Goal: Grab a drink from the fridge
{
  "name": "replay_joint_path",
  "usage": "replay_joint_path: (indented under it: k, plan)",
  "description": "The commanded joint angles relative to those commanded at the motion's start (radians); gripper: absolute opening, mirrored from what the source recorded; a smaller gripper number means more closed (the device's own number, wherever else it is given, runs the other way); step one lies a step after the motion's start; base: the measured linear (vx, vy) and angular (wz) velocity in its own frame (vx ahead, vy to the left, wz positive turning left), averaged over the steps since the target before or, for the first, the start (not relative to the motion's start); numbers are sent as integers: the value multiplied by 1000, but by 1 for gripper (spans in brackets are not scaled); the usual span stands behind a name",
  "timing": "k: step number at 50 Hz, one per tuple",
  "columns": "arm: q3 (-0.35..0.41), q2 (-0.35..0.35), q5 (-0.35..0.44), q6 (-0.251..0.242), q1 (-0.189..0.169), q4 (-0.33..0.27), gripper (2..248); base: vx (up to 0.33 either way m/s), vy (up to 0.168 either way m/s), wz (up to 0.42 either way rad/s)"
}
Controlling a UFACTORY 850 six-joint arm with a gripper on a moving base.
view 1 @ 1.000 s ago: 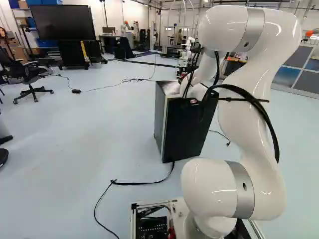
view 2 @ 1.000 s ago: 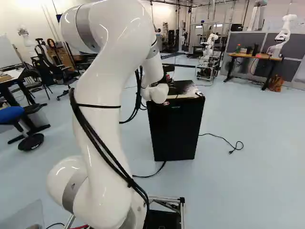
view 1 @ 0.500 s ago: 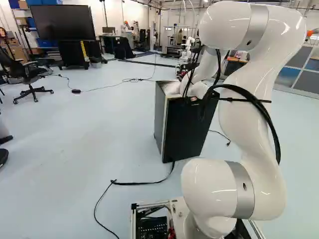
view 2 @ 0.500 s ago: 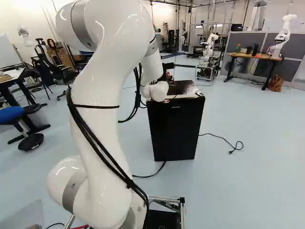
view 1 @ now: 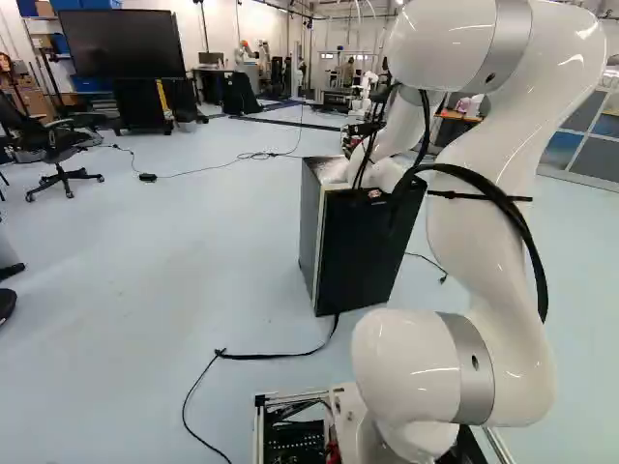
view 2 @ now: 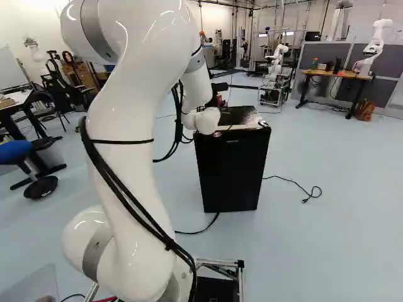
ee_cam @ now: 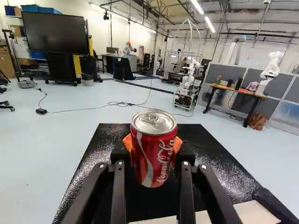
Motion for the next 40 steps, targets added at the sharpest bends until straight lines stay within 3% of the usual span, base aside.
replay_joint_path:
  k: [40]
  plan:
    - [250, 212, -38, 0, 71, 64, 98, 0, 0, 0]
